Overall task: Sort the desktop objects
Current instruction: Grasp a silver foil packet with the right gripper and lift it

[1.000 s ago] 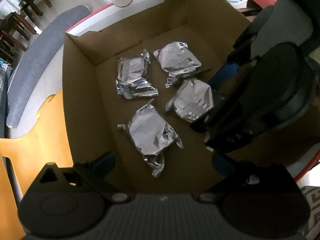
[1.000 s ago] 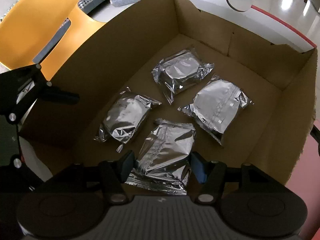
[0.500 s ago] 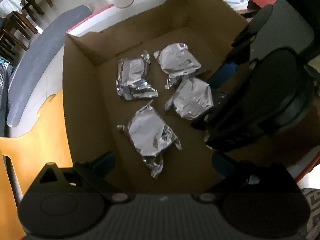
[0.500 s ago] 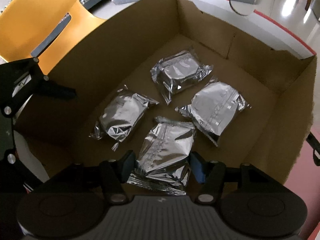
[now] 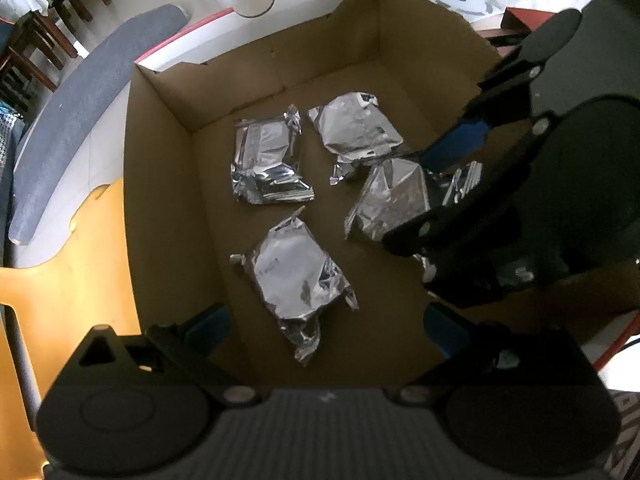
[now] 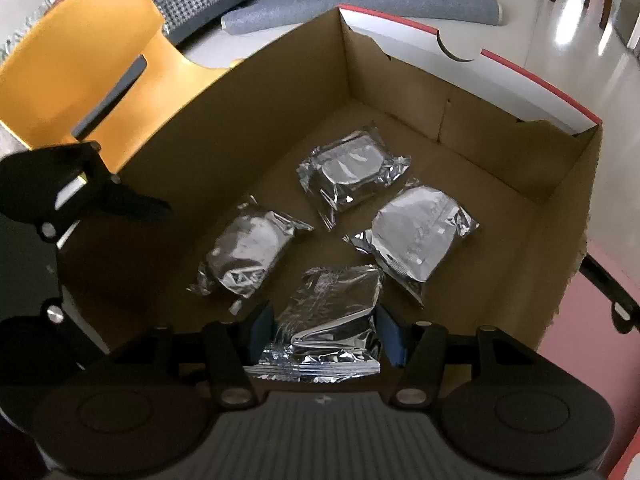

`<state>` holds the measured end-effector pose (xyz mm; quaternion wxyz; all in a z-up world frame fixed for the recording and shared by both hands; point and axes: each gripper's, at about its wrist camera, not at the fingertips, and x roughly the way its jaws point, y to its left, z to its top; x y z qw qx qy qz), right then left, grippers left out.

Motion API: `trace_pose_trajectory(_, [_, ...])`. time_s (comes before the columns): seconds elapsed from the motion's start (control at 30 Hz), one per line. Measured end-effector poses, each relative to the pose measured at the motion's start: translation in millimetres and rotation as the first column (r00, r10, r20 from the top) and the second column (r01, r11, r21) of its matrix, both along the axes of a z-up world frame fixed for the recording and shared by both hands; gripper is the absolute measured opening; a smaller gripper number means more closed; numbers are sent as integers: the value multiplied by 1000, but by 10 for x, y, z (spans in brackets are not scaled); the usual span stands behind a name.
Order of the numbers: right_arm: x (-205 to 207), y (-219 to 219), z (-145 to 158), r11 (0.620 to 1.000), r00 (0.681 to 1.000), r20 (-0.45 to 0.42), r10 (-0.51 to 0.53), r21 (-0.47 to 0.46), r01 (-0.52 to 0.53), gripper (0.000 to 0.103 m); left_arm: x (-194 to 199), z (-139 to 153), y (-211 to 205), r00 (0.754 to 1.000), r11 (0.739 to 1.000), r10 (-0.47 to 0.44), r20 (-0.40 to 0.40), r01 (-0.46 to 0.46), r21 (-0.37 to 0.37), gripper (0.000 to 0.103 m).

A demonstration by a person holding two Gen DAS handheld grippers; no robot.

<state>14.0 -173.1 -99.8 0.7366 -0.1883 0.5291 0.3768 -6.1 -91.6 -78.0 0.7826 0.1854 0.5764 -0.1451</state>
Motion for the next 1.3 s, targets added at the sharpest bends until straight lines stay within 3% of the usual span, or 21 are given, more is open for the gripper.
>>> trace_pose_trajectory(0.4, [24, 159, -282, 992, 997, -47, 54, -111, -59, 56, -17, -78, 5, 1000, 1000, 3, -24, -2, 27, 103])
trace_pose_trajectory(0.53, [82, 187, -301, 992, 997, -69, 30, -118, -38, 66, -15, -91, 18, 1000, 1000, 7, -28, -6, 29, 103])
trace_pose_trajectory(0.83, [62, 315, -413, 980, 994, -87, 68, -179, -83, 67, 9, -116, 25, 999, 999, 20, -40, -19, 33, 103])
trace_pose_trajectory(0.87, [75, 305, -425, 981, 993, -96, 61, -177, -77, 60, 12, -119, 24, 999, 999, 20, -40, -19, 35, 103])
trace_pose_trajectory(0.93, [89, 273, -420, 985, 993, -103, 57, -157, -72, 58, 19, -124, 22, 999, 999, 20, -40, -18, 37, 103])
trace_pose_trajectory(1.3, [51, 12, -185, 999, 999, -35, 6, -48, -7, 56, 37, -18, 62, 999, 999, 36, -11, -36, -4, 103])
